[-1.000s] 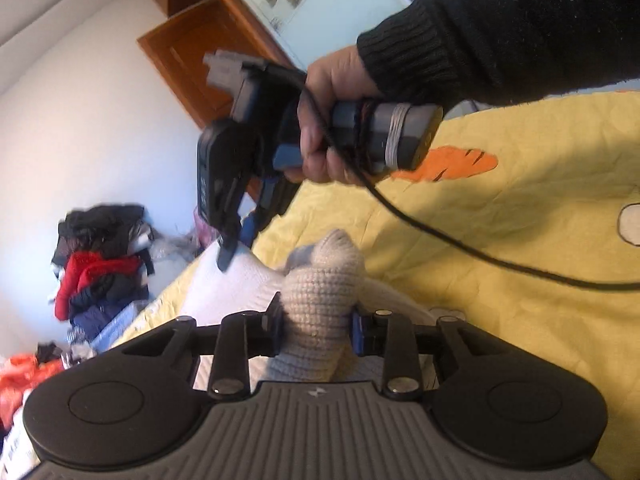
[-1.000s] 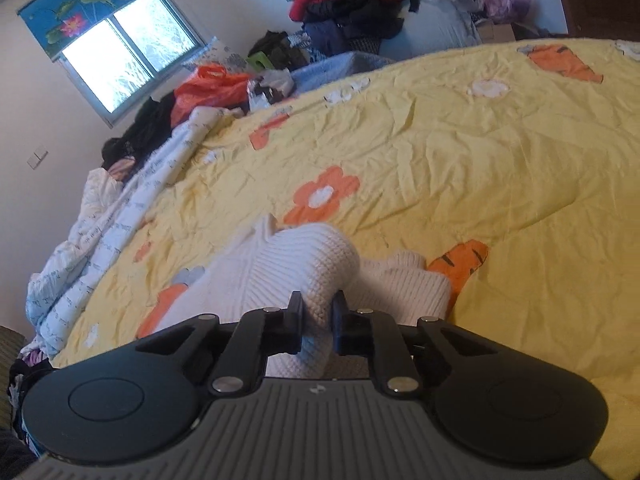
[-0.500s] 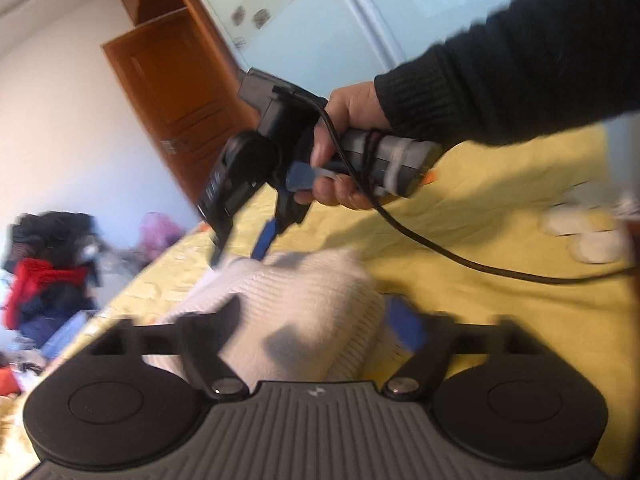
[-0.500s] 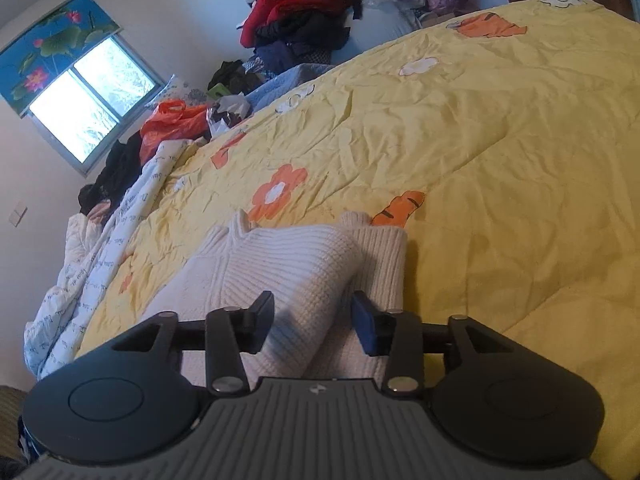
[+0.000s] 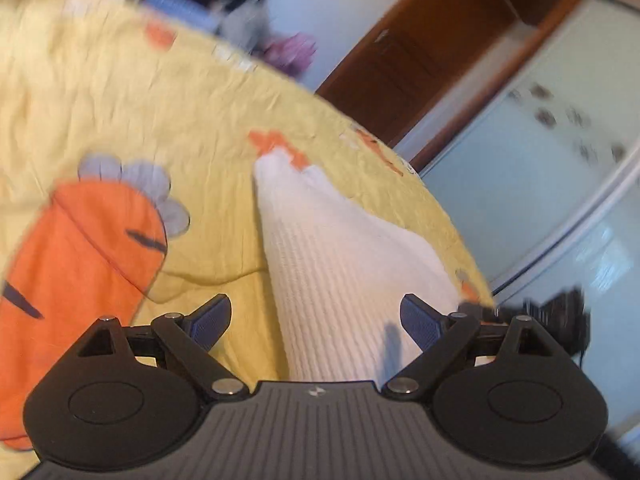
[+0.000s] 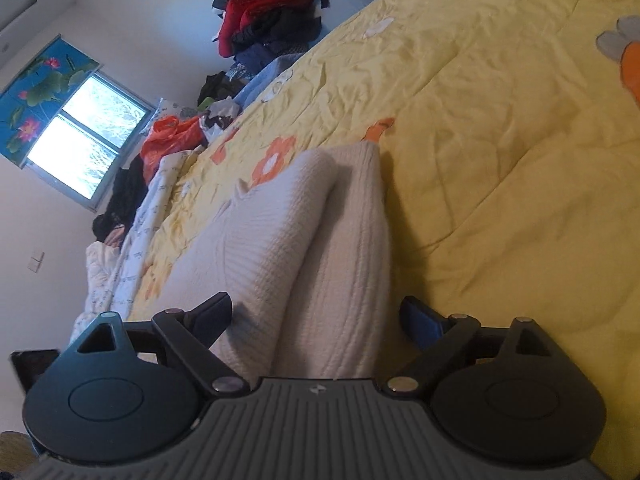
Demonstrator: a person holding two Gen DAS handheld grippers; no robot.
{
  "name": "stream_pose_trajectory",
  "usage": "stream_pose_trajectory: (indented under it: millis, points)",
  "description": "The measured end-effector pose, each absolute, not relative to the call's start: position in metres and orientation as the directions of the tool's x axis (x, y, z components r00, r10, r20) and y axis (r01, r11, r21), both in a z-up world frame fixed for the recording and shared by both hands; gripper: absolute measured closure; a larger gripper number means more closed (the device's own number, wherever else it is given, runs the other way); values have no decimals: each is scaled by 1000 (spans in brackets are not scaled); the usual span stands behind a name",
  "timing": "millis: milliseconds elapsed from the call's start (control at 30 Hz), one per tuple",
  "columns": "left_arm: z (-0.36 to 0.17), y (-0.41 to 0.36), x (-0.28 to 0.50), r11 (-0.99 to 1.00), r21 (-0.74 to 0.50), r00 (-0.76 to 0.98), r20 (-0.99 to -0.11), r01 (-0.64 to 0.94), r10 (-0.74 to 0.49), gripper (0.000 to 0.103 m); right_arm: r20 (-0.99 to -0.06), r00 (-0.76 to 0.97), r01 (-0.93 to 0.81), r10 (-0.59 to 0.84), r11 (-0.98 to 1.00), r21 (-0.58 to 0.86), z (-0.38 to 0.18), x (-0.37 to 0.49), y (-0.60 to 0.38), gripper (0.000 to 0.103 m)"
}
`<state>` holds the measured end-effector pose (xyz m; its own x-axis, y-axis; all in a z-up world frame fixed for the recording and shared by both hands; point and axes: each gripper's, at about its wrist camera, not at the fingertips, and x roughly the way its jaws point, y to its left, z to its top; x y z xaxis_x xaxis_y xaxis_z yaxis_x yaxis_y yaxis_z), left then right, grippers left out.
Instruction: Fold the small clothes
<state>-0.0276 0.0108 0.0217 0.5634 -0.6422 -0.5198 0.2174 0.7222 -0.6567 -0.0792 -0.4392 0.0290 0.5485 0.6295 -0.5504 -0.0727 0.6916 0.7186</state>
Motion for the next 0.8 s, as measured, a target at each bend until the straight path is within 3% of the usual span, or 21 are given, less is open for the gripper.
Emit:
stream_pose_trajectory:
  millis: [133,233,267,300,367,467,800]
  points:
    - [-5,-2,-3,637,-750,464,-508,175,-726,11,-547,515,-113,660,685,720,25,-71,-415,5]
    - [-13,-14,7,610,-773,432,-496,175,-753,12,-539,520,-102,663,675,731,27,-66,-409,7]
    - [-15,-18,12,611,-772,425,-500,176,-755,22,-540,524,-102,659,678,728,27,-66,-408,13]
    - [-14,-22,16,618,-767,416,-513,169,-751,25,-551,531,-106,644,696,710,28,-67,-405,17]
    - [-10,-25,17,634,-756,421,-527,166,-738,39,-581,522,-139,625,734,665,30,-69,-398,35]
    - [7,-28,11,673,-710,444,-545,209,-712,51,-583,528,-133,618,738,662,35,-72,-394,41]
    - [60,39,21,757,-623,539,-577,196,-614,52,-472,512,-234,718,645,727,68,-45,-337,44]
